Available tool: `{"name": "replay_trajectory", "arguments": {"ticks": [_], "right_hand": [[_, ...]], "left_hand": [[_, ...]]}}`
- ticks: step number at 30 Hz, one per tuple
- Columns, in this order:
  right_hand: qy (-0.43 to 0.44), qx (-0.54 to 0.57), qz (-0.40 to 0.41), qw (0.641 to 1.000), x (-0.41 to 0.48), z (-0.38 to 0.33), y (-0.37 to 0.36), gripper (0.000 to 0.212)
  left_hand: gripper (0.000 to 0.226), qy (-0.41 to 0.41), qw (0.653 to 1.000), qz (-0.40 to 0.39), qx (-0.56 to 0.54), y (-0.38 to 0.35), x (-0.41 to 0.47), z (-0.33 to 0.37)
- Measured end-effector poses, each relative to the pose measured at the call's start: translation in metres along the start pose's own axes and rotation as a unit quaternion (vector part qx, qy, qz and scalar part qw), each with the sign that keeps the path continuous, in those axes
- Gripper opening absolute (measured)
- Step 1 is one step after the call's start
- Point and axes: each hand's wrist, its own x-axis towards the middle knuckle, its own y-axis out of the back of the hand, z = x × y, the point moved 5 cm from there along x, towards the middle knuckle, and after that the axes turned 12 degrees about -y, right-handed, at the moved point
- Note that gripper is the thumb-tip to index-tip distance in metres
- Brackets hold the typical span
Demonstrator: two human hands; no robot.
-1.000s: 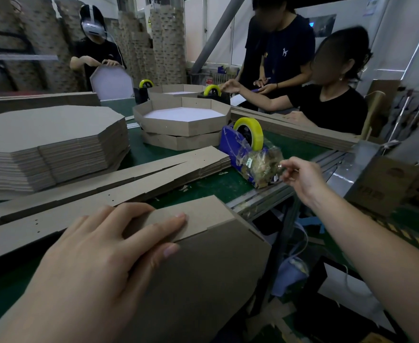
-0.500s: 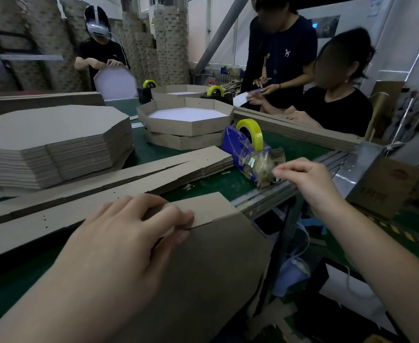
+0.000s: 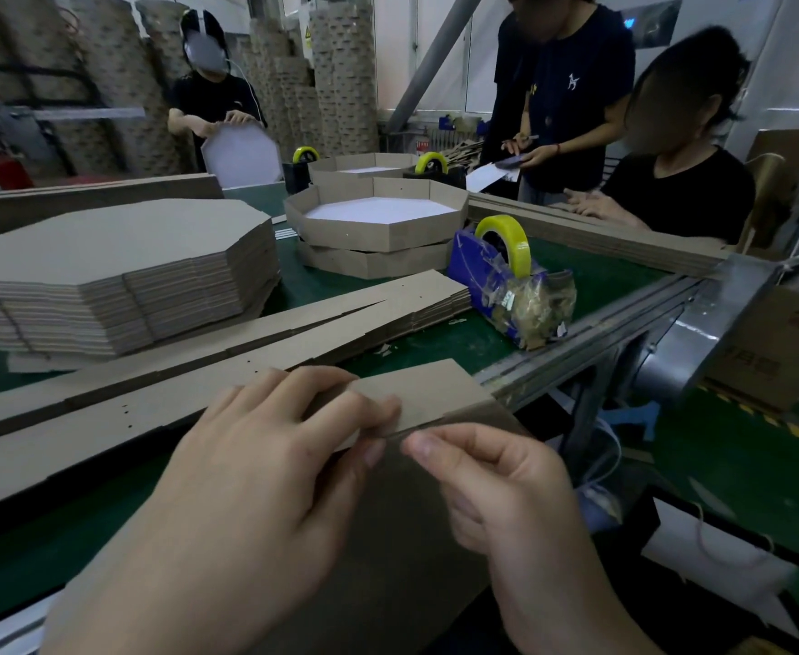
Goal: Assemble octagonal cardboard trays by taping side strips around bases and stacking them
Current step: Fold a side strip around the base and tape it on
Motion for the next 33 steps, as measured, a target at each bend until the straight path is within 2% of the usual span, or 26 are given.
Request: {"name": "replay_trajectory", "arguments": {"ticks": [5, 14, 17, 21, 27, 33], "right_hand": [[-0.01, 0.019, 0.047, 0.999, 0.001, 0.005, -0.002, 0.033], [-0.046, 0.056, 0.08, 0.994, 0.003, 0.014, 0.0, 0.026], [-0.056, 0.056, 0.067, 0.995, 0.003, 0.015, 0.002, 0.028], [-0.068, 0.032, 0.034, 0.997, 0.003, 0.016, 0.005, 0.034], [-0.081, -0.055, -0.026, 0.995, 0.003, 0.013, 0.011, 0.039], [-0.065, -0.067, -0.062, 0.994, 0.003, 0.009, 0.007, 0.036]], "left_hand": [[0.035, -0.014, 1.0, 0.009, 0.004, -0.001, -0.001, 0.002], [0.031, -0.022, 1.0, 0.011, 0.006, 0.0, -0.001, 0.005], [0.021, -0.026, 1.0, 0.011, -0.006, 0.003, -0.001, 0.007], [0.035, -0.048, 0.998, -0.017, 0.025, 0.001, -0.002, 0.008], [0.038, -0.008, 0.999, -0.031, 0.005, 0.004, -0.002, 0.006], [0.027, 0.053, 0.998, 0.027, 0.002, 0.003, 0.011, 0.017]]}}
